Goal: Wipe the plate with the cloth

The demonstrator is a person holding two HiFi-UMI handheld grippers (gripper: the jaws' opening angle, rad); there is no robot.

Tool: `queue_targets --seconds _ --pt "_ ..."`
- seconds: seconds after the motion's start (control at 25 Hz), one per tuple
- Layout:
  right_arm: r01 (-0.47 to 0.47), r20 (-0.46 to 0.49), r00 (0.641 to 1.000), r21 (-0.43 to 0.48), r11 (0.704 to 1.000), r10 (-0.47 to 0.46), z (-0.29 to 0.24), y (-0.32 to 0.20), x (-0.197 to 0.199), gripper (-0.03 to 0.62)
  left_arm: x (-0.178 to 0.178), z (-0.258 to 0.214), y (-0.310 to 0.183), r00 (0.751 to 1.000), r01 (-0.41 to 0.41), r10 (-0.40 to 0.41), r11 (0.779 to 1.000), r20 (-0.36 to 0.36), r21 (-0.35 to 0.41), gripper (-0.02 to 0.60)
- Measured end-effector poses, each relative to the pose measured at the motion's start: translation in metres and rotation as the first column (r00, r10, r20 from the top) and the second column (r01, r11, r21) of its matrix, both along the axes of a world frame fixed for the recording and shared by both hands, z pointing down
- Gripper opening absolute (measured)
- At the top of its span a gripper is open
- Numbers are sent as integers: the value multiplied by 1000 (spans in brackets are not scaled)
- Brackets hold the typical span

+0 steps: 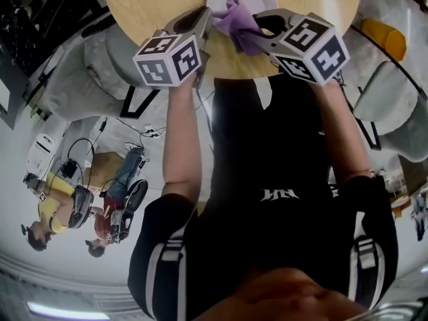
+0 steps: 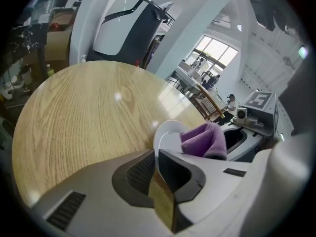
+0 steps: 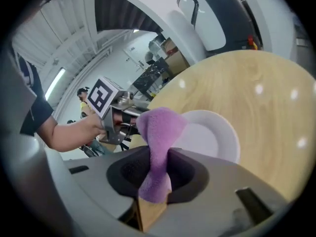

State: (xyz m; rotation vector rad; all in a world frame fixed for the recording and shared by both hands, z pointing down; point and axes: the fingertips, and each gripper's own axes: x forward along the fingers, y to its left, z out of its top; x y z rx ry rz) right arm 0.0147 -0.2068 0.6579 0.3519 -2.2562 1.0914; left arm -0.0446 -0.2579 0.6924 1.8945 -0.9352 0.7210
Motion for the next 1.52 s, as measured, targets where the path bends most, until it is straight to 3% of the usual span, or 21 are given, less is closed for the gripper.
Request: queue_targets --seconds 0.12,0.24,0.36,0.48,0.68,0.88,1.24,1.36,1.44,1.52 --pt "32 -6 999 -54 998 -32 8 -6 -43 91 -11 -4 -11 1000 -6 6 1000 -9 -19 31" --pt "57 -60 996 -51 997 -60 17 -6 -43 91 -15 -4 -11 1000 -16 16 1000 -5 -23 31" --pt "73 -115 990 -52 996 -78 29 -12 -43 91 -43 5 -15 1000 -12 12 999 -5 -30 32" --pt "20 -177 984 -56 998 -29 27 -8 -17 91 -58 3 -10 999 -25 24 999 -22 -40 32" --pt "-42 -230 973 -30 999 34 27 -19 67 91 -26 3 -13 1000 -10 10 1000 -9 -21 32" --pt "-56 -218 975 -22 998 50 24 -24 74 91 -23 5 -18 1000 -4 4 1000 1 -3 32" --pt "-217 3 976 13 976 217 -53 -41 119 91 -27 5 -14 996 39 -44 997 79 72 84" --pt "-257 197 954 151 955 226 -109 -75 115 91 -39 -13 -38 994 70 -81 987 71 142 29" --pt "-276 371 912 246 929 174 -157 -96 109 91 -44 -41 -60 993 87 -102 971 54 222 12" --pt "-279 484 870 323 904 96 -202 -92 105 91 -49 -74 -60 992 99 -117 951 44 294 12"
